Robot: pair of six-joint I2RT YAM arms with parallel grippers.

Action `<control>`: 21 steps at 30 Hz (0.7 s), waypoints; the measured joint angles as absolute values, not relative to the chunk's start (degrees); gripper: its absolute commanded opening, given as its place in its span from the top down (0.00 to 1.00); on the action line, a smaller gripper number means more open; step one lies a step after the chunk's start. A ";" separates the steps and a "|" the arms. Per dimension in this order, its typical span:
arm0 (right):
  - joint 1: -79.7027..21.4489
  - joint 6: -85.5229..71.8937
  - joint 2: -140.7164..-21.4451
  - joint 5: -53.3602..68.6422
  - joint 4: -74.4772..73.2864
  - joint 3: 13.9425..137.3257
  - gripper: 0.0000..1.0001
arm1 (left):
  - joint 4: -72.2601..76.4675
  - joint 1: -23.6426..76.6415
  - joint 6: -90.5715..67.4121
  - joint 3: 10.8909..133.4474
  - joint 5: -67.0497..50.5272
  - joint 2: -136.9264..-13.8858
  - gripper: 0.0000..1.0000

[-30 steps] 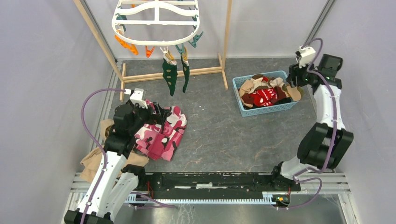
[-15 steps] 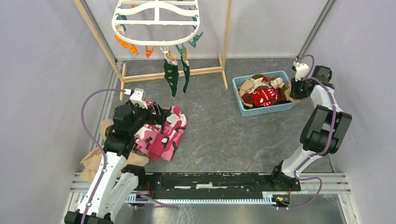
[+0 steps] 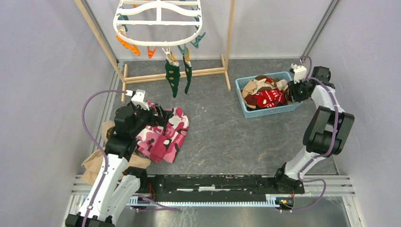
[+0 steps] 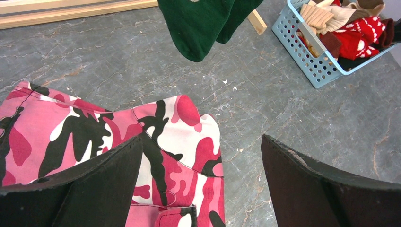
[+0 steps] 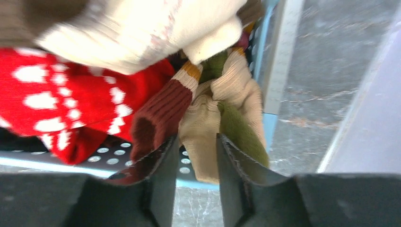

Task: Clip the socks to the hanger
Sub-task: Pick up the sock from the bin.

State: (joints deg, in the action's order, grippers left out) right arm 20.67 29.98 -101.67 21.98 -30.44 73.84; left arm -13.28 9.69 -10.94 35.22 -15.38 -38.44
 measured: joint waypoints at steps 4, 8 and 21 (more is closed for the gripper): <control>20.62 30.41 -95.61 22.41 -31.83 76.03 0.41 | -13.30 9.69 -10.94 35.22 -15.38 -38.44 0.00; 20.60 30.13 -91.74 26.70 -30.92 80.05 0.33 | -13.28 9.61 -10.94 35.22 -15.38 -38.44 0.00; 16.53 24.38 -100.36 35.35 -27.90 82.59 0.29 | -13.28 9.58 -10.94 35.22 -15.20 -38.46 0.00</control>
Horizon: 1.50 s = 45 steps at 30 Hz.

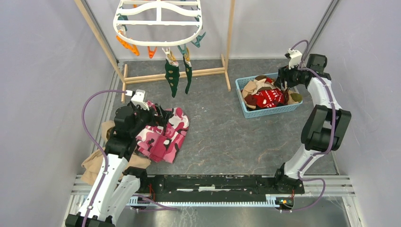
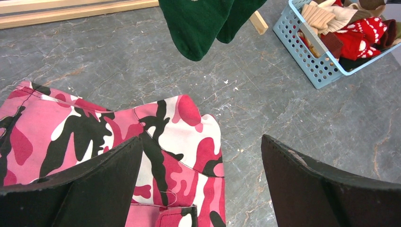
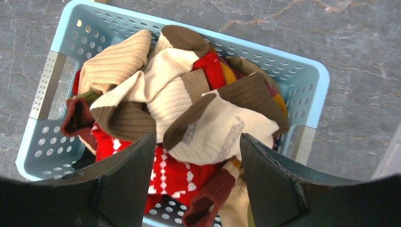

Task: Clip the socks to the hanger
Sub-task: Pick up the sock from the bin.

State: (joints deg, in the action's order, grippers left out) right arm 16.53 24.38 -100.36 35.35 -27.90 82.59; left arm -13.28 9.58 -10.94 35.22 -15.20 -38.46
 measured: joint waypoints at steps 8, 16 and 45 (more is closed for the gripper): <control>14.66 22.55 -105.60 31.33 -27.49 83.42 0.70 | -13.30 9.58 -10.94 35.22 -15.07 -38.48 0.00; 15.42 20.80 -102.00 27.94 -24.64 83.40 0.91 | -13.32 9.58 -10.92 35.22 -15.05 -38.74 0.00; 19.27 15.14 -88.97 35.79 -16.10 94.89 0.95 | -13.34 9.58 -10.94 35.22 -15.00 -39.03 0.00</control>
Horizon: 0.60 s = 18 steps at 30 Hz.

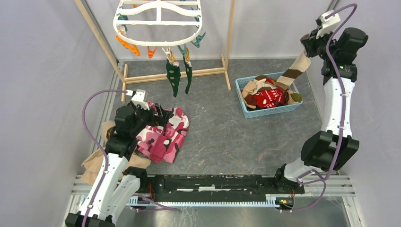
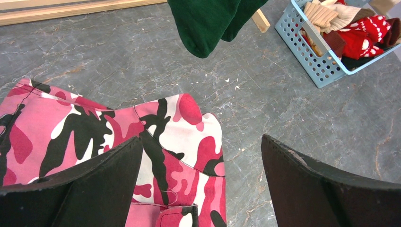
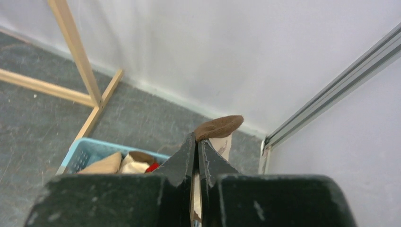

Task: Clip the socks to the hanger
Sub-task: Pick up the sock from the bin.

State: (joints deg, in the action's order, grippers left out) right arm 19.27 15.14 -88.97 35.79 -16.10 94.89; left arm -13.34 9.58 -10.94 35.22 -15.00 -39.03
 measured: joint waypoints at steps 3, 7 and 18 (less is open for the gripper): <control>19.27 14.39 -88.66 35.86 -14.70 97.89 0.95 | -13.34 9.58 -10.94 35.22 -14.94 -39.03 0.00; 19.27 12.82 -87.37 37.17 -13.56 98.50 0.96 | -13.32 9.56 -10.94 35.22 -14.87 -39.03 0.00; 18.11 8.51 -82.08 48.45 -13.04 94.98 0.94 | -7.44 9.39 -10.96 32.18 -27.27 -35.99 0.00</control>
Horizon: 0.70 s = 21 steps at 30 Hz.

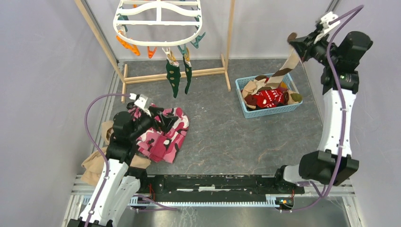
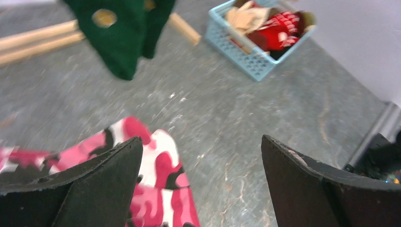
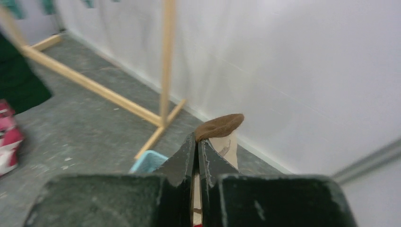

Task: Clip the socks to the hanger
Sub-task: Pick up the sock from the bin.

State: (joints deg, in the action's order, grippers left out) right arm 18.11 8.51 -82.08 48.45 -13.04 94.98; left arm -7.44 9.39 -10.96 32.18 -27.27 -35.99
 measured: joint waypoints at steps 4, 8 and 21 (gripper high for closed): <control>13.91 9.13 -76.44 54.06 -13.80 89.60 0.94 | 0.71 9.41 -12.49 28.71 -36.49 -32.69 0.00; 6.63 10.20 -71.92 59.22 -14.87 82.39 0.94 | 12.19 10.44 -19.35 25.52 -42.33 -31.14 0.01; -10.15 7.53 -70.02 66.02 -12.67 65.71 0.94 | 31.18 51.13 -19.33 20.82 -17.69 -42.13 0.01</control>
